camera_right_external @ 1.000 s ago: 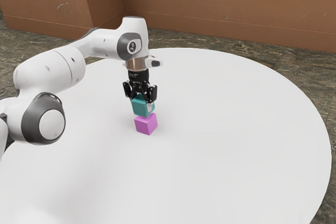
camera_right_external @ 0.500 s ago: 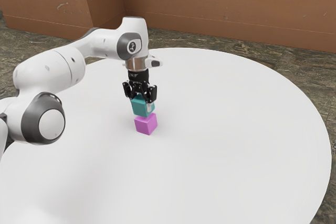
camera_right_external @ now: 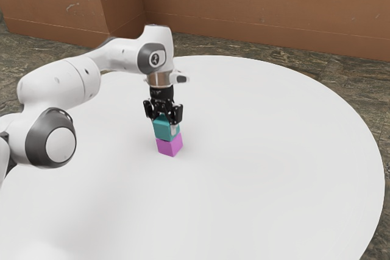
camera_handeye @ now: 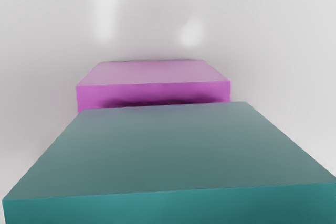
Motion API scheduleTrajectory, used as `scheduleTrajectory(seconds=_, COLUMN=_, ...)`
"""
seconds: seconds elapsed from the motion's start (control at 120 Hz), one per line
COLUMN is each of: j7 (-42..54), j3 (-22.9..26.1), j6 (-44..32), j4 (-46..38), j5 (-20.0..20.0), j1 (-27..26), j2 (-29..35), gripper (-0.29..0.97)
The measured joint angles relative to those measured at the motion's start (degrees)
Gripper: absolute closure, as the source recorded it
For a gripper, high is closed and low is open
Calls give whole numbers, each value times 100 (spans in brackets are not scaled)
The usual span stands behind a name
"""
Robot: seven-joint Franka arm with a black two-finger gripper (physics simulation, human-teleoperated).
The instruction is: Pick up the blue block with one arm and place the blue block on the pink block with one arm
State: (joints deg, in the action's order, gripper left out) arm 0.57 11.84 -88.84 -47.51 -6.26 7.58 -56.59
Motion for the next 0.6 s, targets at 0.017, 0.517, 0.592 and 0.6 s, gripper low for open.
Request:
scheduleTrajectory(seconds=0.017, j7=-1, j3=0, j6=-1, j4=-4, j5=1, j1=0, j2=0, gripper=35)
scheduleTrajectory(seconds=0.517, j7=8, j3=2, j6=-54, j4=9, j5=43, j1=6, j2=8, gripper=6)
scheduleTrajectory(seconds=0.592, j7=10, j3=2, j6=-46, j4=5, j5=48, j1=7, j2=57, gripper=4)
scheduleTrajectory(seconds=0.6, j7=11, j3=2, j6=-44, j4=4, j5=48, j1=6, j2=65, gripper=4)
